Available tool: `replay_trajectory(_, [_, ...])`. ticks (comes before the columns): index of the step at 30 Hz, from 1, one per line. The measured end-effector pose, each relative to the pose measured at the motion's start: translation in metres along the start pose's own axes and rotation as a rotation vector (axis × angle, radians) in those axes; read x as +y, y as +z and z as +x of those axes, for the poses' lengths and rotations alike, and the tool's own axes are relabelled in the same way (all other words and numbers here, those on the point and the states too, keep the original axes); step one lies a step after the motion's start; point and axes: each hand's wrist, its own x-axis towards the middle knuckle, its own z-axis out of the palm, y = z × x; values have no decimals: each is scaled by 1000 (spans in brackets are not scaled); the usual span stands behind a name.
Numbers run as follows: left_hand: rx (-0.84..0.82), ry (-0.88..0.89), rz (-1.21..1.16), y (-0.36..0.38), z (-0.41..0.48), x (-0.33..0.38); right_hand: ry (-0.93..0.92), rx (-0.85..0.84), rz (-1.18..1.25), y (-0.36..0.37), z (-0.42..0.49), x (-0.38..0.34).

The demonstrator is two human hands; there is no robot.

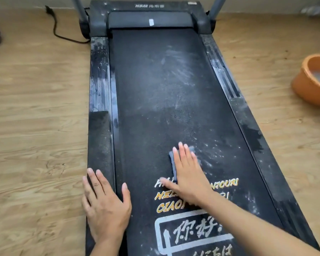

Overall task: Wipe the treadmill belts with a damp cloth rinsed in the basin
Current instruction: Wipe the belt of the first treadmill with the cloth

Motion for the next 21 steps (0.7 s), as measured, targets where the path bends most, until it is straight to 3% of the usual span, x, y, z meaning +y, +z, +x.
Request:
replay_trajectory(3, [2, 3, 16, 1, -1, -1, 176, 43, 72, -45, 131, 4])
replay_trajectory(6, [11, 5, 33, 2, 1, -1, 216, 28, 81, -63, 187, 5])
replay_trajectory(10, [-9, 10, 38, 1, 0, -3, 31, 10, 29, -30, 101, -7])
replay_trajectory(13, [-12, 9, 19, -1, -1, -1, -164, -121, 12, 3, -10, -30])
replay_trajectory(15, [-22, 3, 25, -1, 0, 0, -226, -140, -29, 15, -34, -36])
replay_trajectory(18, [-33, 5, 30, -1, 0, -1, -214, -47, -39, 5, 35, -42])
replay_trajectory(21, [-18, -6, 32, 1, 0, -1, 1, 13, 32, -32, 155, -61])
